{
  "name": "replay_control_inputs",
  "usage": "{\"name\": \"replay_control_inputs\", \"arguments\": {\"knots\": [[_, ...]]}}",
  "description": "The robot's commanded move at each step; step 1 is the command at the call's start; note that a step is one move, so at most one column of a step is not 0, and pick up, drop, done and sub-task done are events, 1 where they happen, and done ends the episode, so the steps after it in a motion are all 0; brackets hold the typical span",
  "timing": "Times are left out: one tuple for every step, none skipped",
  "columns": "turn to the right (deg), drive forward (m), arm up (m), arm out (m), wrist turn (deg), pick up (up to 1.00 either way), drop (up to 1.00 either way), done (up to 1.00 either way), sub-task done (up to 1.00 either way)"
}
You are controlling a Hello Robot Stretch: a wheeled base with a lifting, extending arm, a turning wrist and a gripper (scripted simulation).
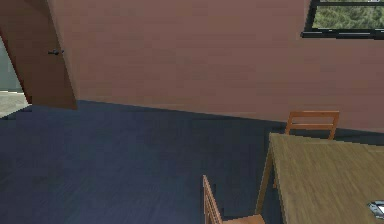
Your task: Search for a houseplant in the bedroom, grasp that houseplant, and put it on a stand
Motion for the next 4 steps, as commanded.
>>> {"name": "replay_control_inputs", "arguments": {"knots": [[0.0,0.0,0.0,0.26,0.0,0.0,0.0,0.0,0.0],[0.0,0.0,0.0,0.0,45.0,0.0,0.0,0.0,0.0],[0.0,0.0,0.0,0.0,45.0,0.0,0.0,0.0,0.0],[0.0,0.0,0.0,0.0,45.0,0.0,0.0,0.0,0.0]]}}
